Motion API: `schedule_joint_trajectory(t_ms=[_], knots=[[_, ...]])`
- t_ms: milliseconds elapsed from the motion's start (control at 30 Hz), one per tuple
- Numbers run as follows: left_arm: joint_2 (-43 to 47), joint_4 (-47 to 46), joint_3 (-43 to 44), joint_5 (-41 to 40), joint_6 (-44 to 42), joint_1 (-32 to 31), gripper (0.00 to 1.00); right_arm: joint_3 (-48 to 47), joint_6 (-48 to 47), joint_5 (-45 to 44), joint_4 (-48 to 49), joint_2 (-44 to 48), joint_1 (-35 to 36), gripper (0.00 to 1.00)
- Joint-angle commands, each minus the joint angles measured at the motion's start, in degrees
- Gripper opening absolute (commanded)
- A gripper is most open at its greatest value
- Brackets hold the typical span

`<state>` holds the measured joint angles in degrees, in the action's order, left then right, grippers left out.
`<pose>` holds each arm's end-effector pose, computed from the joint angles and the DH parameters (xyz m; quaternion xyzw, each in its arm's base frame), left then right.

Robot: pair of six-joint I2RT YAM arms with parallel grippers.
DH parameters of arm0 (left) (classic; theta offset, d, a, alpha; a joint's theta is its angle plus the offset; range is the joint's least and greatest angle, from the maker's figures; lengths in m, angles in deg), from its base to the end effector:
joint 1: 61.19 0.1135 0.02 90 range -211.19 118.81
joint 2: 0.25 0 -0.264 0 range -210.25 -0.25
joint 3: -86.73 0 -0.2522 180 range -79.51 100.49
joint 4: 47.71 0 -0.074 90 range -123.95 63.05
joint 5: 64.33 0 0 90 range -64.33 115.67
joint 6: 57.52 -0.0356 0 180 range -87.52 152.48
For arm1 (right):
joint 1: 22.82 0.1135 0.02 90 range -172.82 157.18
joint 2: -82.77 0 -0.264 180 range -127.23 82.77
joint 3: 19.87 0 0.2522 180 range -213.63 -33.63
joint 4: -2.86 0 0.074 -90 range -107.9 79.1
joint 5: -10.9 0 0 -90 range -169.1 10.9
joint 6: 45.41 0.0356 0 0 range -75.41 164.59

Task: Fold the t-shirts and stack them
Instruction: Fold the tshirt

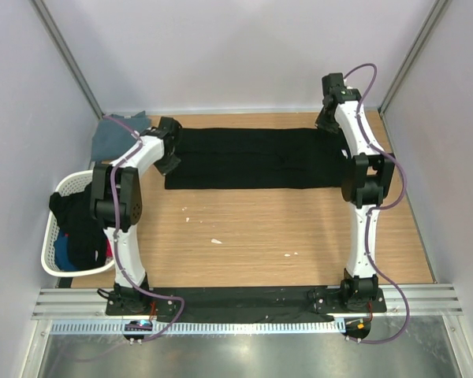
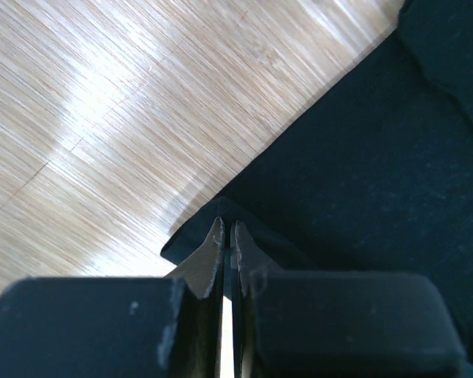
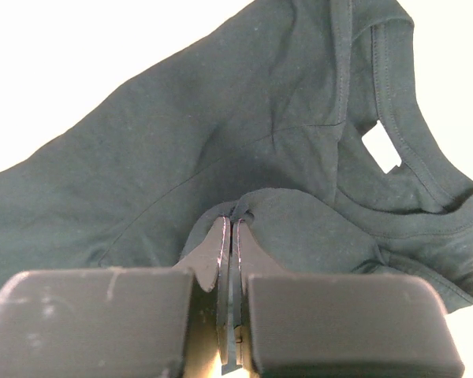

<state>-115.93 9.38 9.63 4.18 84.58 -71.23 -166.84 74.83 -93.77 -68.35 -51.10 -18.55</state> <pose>0.4131 -0.0599 0.1951 -0.3776 0.8912 0.0686 0.2418 0.5051 0.0287 0.2689 0.2485 0.9214 -0.0364 0.2966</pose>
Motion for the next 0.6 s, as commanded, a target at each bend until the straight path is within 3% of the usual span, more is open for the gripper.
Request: schedule_joint_trajectory(t_ms=[0, 567], knots=[[-0.95, 0.09, 2.52, -2.06, -0.77, 0.46, 0.00, -2.93, -0.27, -0.62, 1.81, -0.43, -0.14, 0.01], [-3.32, 1.40, 7.44, -3.29, -1.65, 0.46, 0.00, -5.58, 0.08, -1.41, 3.13, 0.36, -0.67, 0.01]])
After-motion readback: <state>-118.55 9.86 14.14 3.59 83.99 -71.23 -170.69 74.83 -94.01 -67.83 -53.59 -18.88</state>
